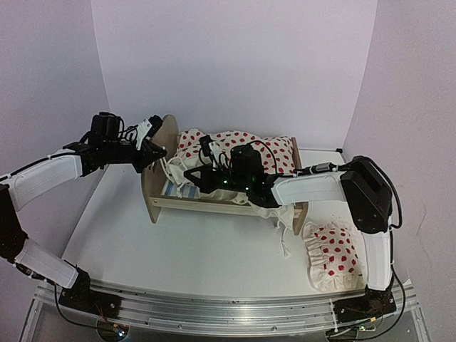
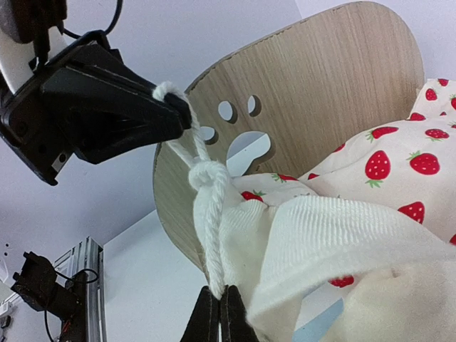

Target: Set up the pet bed

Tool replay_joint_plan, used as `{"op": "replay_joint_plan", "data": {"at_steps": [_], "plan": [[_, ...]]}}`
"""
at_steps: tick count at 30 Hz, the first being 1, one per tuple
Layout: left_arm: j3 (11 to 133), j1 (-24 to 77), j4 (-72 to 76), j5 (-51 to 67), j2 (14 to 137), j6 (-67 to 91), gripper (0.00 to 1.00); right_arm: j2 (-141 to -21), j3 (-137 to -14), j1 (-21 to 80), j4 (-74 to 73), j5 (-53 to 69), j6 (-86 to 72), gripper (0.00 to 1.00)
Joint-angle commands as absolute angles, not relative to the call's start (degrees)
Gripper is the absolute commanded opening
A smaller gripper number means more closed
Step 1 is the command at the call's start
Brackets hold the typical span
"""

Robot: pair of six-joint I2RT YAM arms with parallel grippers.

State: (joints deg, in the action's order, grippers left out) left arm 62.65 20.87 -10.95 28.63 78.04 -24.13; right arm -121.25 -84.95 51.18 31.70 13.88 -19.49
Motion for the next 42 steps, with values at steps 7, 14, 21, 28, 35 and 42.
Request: {"op": "replay_joint_plan", "data": {"at_steps": [7,14,21,28,35,42], "plan": [[61.15,20.88,-8.42,25.14,76.62,-48.06,0.00,-119.70,-87.79,51.23,30.62,17.47,-20.92,0.00],[53.14,23.46,-7.69,20.52,73.68,-53.52,0.00,-120.35,-87.89,51.93,31.94,18.23,-22.20,0.00],[53.11,27.20,-9.16,10.70,73.94,-56.89,0.00,-120.72,-88.24,52.06,33.23,19.16,-23.75,0.00],[52.73,27.27,-15.02,8.48,77.82,-48.63,0.00,-121.04,-88.22,52.23,34.19,20.13,-24.85,0.00],[57.21,27.16,-18.39,5.95,83.81,-39.82,0.13,-120.66,-87.67,53.13,34.02,20.90,-24.90,0.00],[57.54,27.17,-23.84,11.55,78.84,-35.32,0.70,-120.49,-87.27,53.40,34.09,21.17,-24.83,0.00]]}}
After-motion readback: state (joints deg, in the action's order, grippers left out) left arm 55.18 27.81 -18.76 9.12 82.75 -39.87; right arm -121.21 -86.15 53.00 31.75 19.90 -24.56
